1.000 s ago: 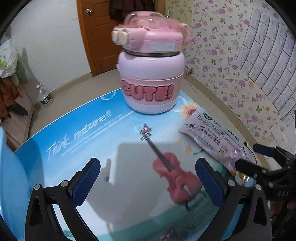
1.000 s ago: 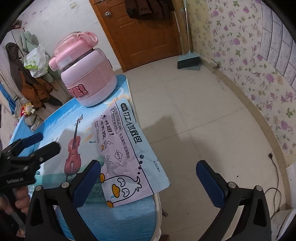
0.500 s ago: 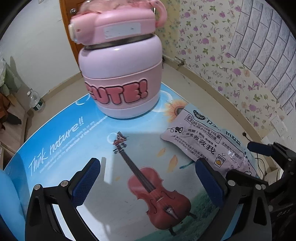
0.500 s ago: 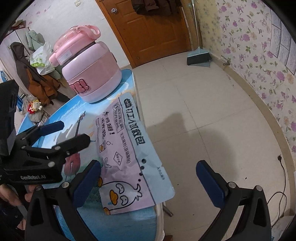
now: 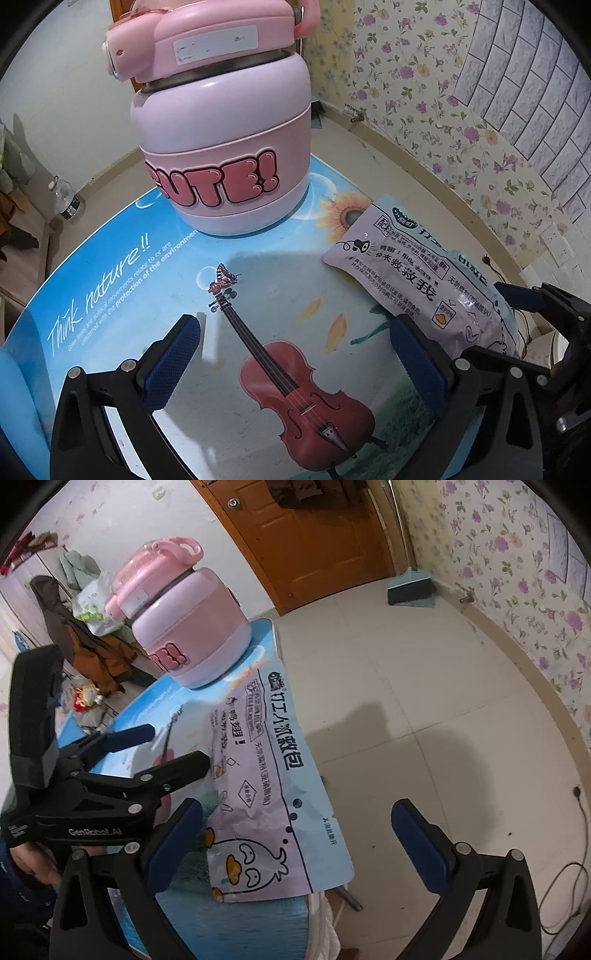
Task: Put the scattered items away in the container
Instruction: 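Lower the right gripper onto the packet edge while the left tool approaches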
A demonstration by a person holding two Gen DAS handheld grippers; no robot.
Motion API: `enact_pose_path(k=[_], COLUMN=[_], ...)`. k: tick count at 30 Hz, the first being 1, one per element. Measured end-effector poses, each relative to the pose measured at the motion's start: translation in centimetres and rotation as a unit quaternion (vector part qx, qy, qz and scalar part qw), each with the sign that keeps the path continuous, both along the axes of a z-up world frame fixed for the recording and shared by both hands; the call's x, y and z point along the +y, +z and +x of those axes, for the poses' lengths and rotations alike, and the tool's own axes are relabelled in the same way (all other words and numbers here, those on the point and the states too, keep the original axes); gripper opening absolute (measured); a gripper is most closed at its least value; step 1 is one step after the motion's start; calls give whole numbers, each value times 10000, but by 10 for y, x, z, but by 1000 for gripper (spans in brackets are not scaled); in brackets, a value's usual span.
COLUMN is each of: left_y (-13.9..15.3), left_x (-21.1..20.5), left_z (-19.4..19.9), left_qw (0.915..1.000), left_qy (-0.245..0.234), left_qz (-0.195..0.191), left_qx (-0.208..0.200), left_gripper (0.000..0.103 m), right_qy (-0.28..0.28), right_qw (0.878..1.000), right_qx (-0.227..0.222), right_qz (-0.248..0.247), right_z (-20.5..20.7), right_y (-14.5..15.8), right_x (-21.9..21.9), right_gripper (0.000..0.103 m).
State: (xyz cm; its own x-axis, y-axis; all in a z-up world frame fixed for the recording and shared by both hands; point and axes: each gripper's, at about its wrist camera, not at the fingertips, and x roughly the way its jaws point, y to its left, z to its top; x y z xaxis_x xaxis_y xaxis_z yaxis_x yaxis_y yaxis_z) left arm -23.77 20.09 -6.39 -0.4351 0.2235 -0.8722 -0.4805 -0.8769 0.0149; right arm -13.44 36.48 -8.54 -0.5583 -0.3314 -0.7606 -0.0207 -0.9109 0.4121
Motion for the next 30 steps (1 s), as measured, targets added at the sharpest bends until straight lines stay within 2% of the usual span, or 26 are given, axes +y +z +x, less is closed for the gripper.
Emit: enact_pose_path(k=[2, 10, 13, 18, 21, 24, 27, 30], left_y=[0, 0, 0, -1, -1, 0, 2, 7], left_x=[0, 1, 0, 3, 2, 2, -3, -11], left_z=[1, 4, 4, 5, 7, 10, 13, 15], left_qw=[10000, 10000, 10000, 9999, 9999, 9999, 9999, 9999], left_qy=[-13, -61, -68, -105, -116, -144, -126, -73], left_qz=[-8, 17, 35, 55, 54, 17, 28, 111], left_qx=[7, -3, -28, -41, -53, -37, -24, 13], left_gripper=[103, 103, 103, 103, 103, 103, 103, 103], right_qy=[55, 523, 585, 630, 662, 813, 874, 1032], right_qw=[9999, 9980, 9976, 9976, 9966, 9936, 9916, 9892], right_qx=[91, 131, 181, 282, 447, 536, 588, 647], right_qz=[-84, -338, -317, -107, 176, 581, 748, 814], right_z=[0, -5, -5, -5, -3, -5, -5, -3], right_y=[2, 3, 5, 8, 16, 23, 27, 31], right_x=[2, -7, -10, -13, -16, -25, -30, -36], right_gripper=[98, 68, 62, 57, 48, 47, 45, 36])
